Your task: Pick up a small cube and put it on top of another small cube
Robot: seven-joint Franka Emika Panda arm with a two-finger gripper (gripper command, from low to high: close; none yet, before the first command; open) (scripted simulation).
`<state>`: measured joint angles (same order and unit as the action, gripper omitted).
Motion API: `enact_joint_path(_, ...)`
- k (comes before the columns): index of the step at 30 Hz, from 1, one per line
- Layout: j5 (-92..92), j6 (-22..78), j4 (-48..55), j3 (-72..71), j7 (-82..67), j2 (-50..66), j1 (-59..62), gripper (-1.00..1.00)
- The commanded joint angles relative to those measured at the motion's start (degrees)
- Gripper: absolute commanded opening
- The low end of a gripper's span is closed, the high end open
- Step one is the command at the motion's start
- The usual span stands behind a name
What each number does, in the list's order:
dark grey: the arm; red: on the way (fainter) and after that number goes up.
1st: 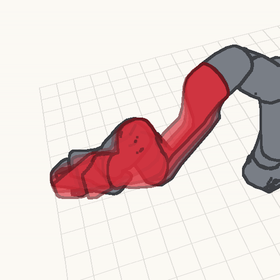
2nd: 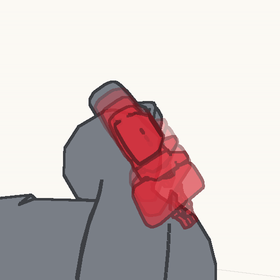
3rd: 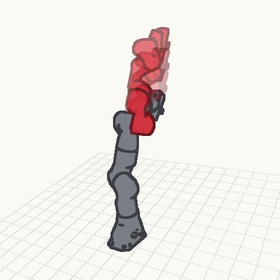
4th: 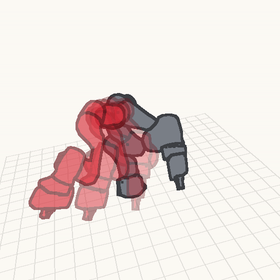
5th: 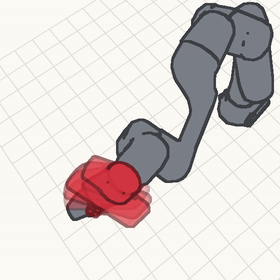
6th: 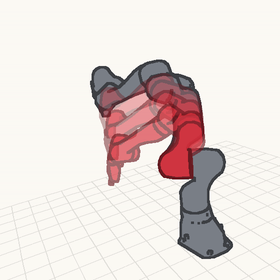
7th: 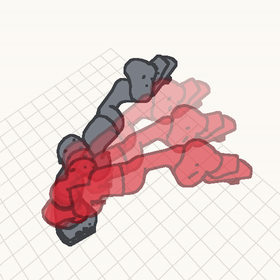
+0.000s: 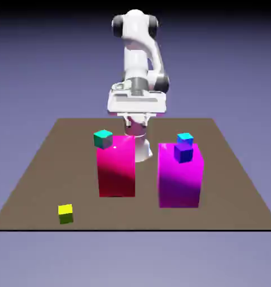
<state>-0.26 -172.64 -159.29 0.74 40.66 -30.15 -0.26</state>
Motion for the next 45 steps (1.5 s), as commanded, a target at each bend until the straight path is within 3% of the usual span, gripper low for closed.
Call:
enact_joint_path(1,-0.21,1.14,1.42,0.61,-1.49,2.08,0.36,0.0)
enact_joint_path(28,-5.92,31.48,39.27,17.0,-41.23,57.5,9.86,0.0)
enact_joint_path(34,-8.88,24.0,40.29,14.48,-43.12,66.1,12.06,0.0)
enact_joint_path(35,-8.88,24.0,40.29,14.48,-43.12,66.1,12.06,-1.0)
enact_joint_path(45,-4.45,35.66,37.8,13.6,-44.59,51.27,5.8,-1.0)
